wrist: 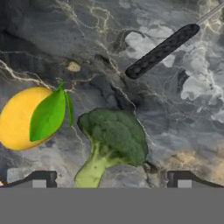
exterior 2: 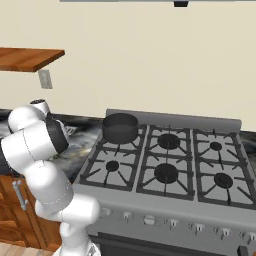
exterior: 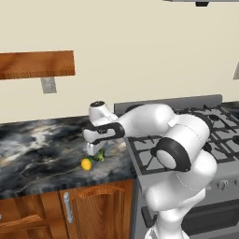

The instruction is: Put the lemon and broccoli in the pot. Retrieve the spatula and lightly stir the vegetables in the pot.

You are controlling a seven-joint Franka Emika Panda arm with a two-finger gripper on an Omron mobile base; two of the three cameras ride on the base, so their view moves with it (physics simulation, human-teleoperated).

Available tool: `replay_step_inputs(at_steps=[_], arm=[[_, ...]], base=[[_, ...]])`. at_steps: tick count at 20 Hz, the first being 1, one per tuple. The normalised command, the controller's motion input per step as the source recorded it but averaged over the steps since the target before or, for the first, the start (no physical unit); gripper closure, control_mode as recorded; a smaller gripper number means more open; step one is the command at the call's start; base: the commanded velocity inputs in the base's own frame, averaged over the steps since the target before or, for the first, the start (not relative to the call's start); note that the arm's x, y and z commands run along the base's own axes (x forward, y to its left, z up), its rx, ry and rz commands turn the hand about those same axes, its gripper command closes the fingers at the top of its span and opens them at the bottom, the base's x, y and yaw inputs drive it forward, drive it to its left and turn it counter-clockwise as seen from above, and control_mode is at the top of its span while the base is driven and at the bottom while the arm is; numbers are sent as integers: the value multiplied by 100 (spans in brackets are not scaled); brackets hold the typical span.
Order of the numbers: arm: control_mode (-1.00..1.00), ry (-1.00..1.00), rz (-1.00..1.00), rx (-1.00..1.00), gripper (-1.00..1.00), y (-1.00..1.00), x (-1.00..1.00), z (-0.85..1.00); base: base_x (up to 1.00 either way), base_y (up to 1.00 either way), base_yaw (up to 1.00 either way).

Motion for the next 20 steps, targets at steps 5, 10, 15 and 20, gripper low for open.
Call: replay_step_inputs(at_steps=[5, 10, 15, 20], arm=[[-100, 0, 3, -5, -100, 10, 9, -19], [-100, 0, 2, -4, -100, 18, 15, -14], [-100, 0, 3, -1, -100, 8, 11, -23], [-100, -1, 4, 0, -100, -3, 2, -22]], base=[[0, 0, 0], [0, 0, 0], [0, 0, 0], [0, 0, 0]])
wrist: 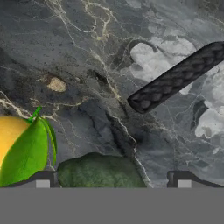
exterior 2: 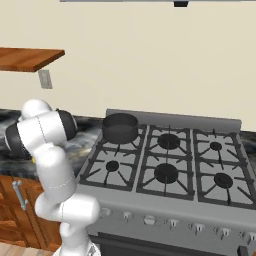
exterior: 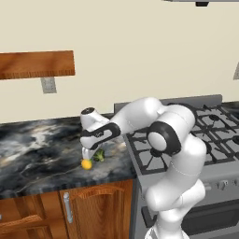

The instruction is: Put the lemon and broccoli in the pot. Retrieve the spatula and lightly stir the vegetables in the pot.

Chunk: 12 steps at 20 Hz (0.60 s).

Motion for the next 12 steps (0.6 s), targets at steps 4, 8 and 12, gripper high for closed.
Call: replay_step_inputs(at_steps=[4, 8, 12], arm=[[-100, -7, 3, 0, -100, -12, -2, -15], [-100, -7, 1, 0, -100, -18, -21, -12], [-100, 0, 0, 0, -100, -27, -32, -20]], base=[[0, 0, 0], [0, 0, 0], [0, 0, 0]])
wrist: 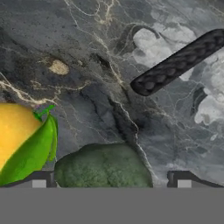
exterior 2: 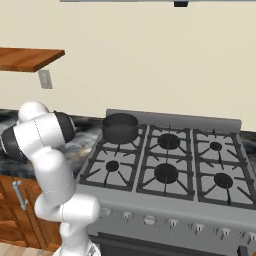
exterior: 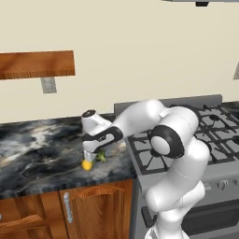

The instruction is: Put the lemon and broccoli in the pot. Retrieve the spatula and lightly stir the vegetables in the pot.

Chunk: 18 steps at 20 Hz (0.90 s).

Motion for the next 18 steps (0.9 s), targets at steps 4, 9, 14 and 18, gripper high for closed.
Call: replay_step_inputs(at_steps=[4, 9, 14, 18], arm=[[-100, 0, 0, 1, 100, -25, -27, -26], [-100, 0, 0, 4, 100, -15, -1, -22], [-100, -6, 4, 7, 100, -5, 7, -3], [-100, -2, 2, 16, 100, -11, -2, 34]], base=[[0, 0, 0], [0, 0, 0], [0, 0, 0], [0, 0, 0]])
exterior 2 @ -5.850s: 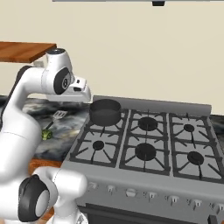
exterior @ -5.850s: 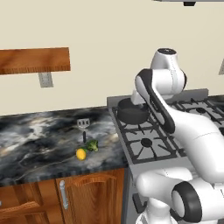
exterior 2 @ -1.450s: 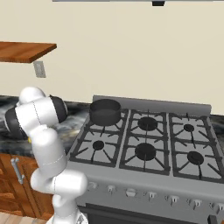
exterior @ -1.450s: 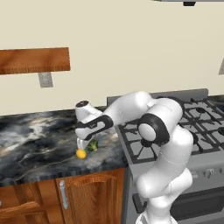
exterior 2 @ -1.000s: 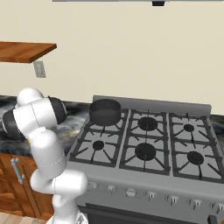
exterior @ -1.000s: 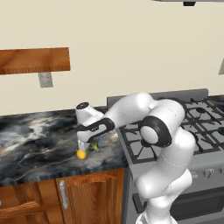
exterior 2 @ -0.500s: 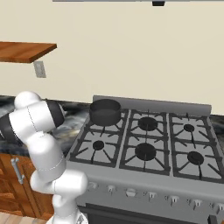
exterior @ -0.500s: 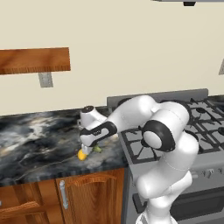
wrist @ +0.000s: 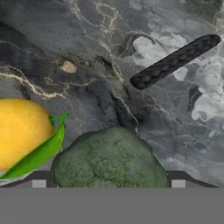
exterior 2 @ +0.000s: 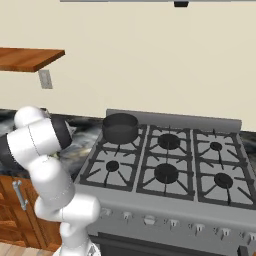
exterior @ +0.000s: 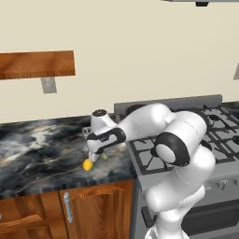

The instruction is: Put the lemon and broccoli in the pot. Retrieve the spatula and lightly stir the vegetables in the pot.

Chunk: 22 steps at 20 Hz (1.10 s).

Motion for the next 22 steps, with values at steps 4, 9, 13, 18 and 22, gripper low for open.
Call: replay_step_inputs(at_steps=[4, 9, 13, 18, 22], arm=[[-100, -3, 3, 13, 100, -33, -11, 59], [-100, 1, -7, 19, 100, -35, 0, 84], [-100, -3, -20, 1, 100, -39, 0, 86], [-100, -1, -28, -2, 100, -51, 2, 72], [-100, 0, -37, -16, 100, -49, 19, 64]], base=[[0, 0, 0], [0, 0, 0], [0, 0, 0], [0, 0, 0], [0, 0, 0]])
